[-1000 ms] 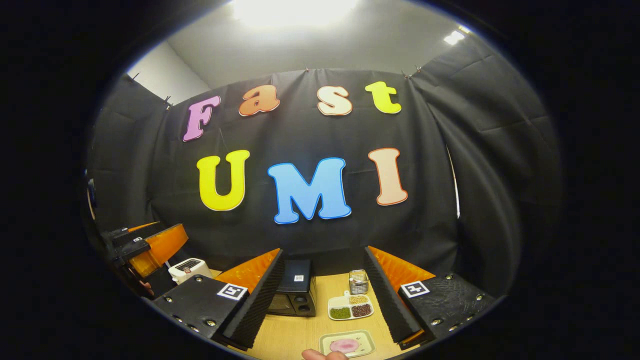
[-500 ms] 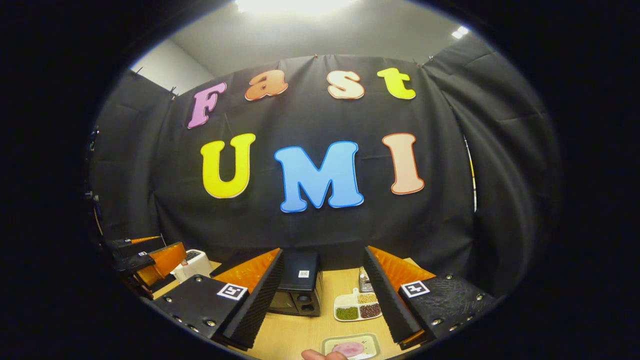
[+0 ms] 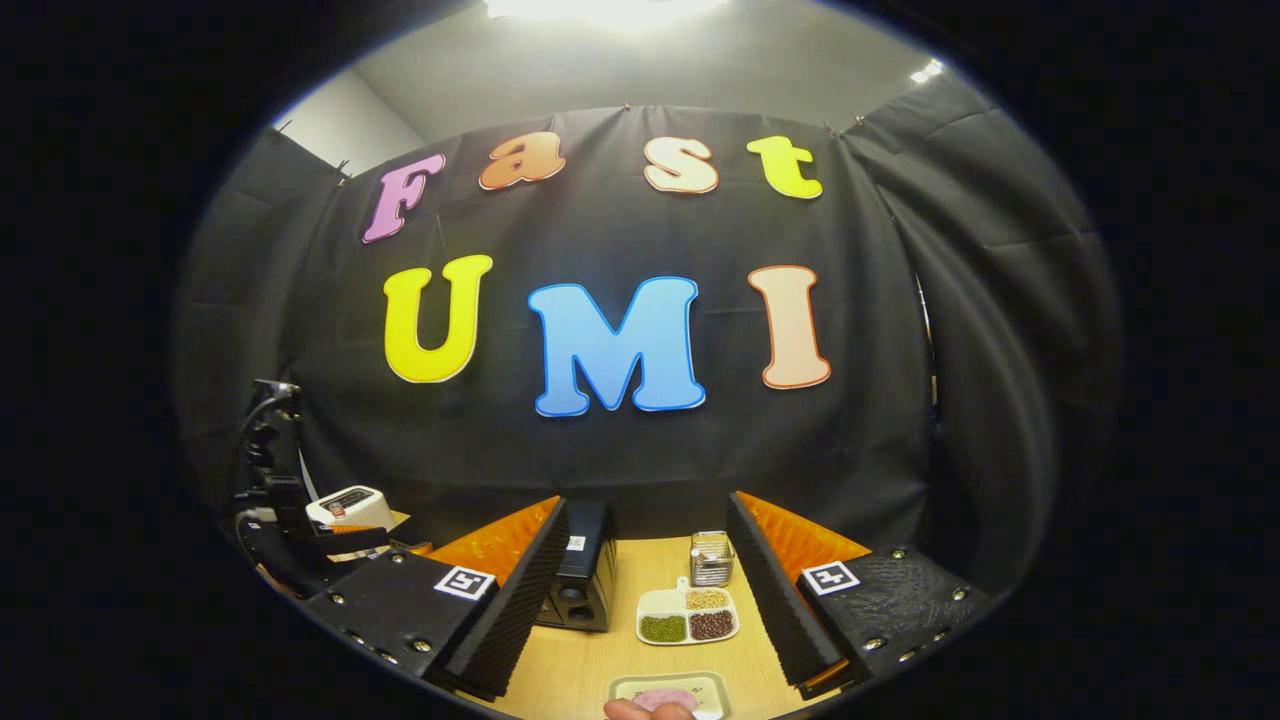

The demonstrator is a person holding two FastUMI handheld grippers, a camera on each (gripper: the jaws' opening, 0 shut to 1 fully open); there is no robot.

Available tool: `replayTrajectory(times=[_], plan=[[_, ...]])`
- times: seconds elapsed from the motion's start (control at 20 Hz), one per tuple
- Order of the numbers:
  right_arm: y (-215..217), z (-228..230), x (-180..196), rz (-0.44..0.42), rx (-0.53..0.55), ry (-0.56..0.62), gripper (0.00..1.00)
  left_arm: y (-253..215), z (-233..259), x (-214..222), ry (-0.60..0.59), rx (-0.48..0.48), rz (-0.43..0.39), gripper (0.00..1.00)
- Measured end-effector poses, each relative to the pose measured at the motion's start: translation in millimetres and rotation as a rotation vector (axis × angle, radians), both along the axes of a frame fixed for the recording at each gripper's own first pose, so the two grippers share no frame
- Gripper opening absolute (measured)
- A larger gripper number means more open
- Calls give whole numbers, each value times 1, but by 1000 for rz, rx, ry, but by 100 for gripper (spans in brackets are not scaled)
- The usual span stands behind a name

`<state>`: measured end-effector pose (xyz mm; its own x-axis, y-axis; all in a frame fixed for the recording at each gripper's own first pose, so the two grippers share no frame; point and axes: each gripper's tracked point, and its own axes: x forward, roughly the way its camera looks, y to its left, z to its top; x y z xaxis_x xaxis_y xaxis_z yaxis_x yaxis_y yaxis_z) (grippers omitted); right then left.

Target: Open the electric oven with the left hand, put the food in, and close the electric oven.

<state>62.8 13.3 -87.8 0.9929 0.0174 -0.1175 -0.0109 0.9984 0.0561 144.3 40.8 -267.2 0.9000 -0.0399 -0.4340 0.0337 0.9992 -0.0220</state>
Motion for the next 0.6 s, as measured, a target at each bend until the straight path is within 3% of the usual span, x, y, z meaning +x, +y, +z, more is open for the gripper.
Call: replayTrajectory(times=[0.15, 0.3, 0.35, 0.45, 0.6], plan=[[-13, 0, -3, -32, -8, 6, 96, 0, -40, 24, 71, 9, 4, 92], [-25, -1, -6, -60, -22, 10, 96, 3, -71, 38, 126, 31, 9, 98], [-28, 0, -7, -68, -25, 9, 96, 6, -78, 40, 137, 32, 16, 92], [-33, 0, -9, -79, -24, 11, 96, 9, -80, 48, 127, 40, 27, 98], [-33, -4, -10, -81, -28, 19, 96, 10, -86, 52, 138, 37, 44, 95]])
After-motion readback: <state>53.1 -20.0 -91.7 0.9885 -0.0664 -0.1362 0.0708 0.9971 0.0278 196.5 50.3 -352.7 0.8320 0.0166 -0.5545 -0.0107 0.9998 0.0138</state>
